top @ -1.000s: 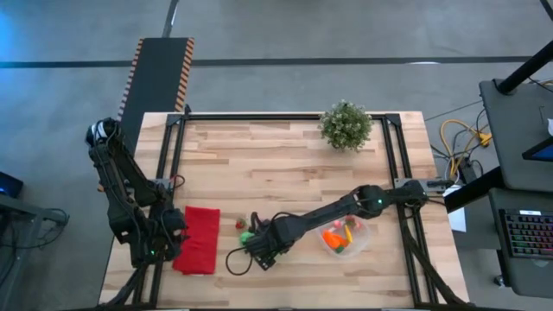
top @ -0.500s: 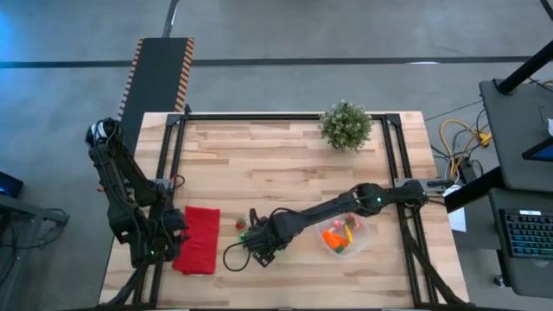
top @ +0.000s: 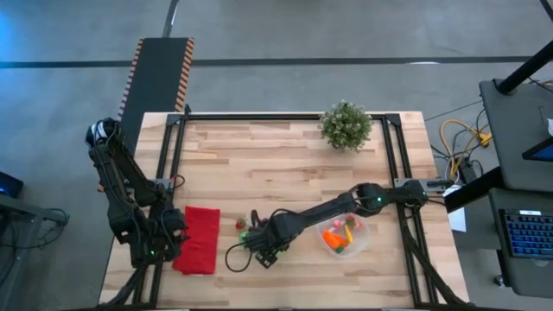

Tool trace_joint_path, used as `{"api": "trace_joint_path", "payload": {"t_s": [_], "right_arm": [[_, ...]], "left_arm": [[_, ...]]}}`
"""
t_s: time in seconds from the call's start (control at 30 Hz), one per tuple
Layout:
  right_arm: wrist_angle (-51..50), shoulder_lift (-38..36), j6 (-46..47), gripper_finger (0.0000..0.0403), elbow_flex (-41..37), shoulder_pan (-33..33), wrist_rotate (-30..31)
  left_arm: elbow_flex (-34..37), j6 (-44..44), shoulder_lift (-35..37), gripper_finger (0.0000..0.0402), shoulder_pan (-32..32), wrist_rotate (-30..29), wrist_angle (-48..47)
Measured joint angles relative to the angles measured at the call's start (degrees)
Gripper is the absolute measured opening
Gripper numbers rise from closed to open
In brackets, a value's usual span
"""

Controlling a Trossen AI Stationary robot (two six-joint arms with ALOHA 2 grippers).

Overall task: Pick and placing Produce into tupperware
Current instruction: Put the green cabbage into the transparent bin

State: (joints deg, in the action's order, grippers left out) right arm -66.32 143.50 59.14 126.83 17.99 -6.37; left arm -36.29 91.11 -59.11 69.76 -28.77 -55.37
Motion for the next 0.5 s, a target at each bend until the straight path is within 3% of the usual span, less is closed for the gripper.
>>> {"api": "trace_joint_path", "payload": {"t_s": [0.17, 0.5], "right_arm": [[0.19, -0.07, -0.14, 0.0314, 0.04, -0.16, -0.03], [0.77, -0.57, -0.23, 0.0234, 0.11, -0.27, -0.04]], "left_arm": [[0.0, 0.0, 0.0, 0.0139, 0.0, 0.02, 0.0], [0.02, 0.0, 0.0, 0.0139, 0.02, 0.02, 0.02]]}}
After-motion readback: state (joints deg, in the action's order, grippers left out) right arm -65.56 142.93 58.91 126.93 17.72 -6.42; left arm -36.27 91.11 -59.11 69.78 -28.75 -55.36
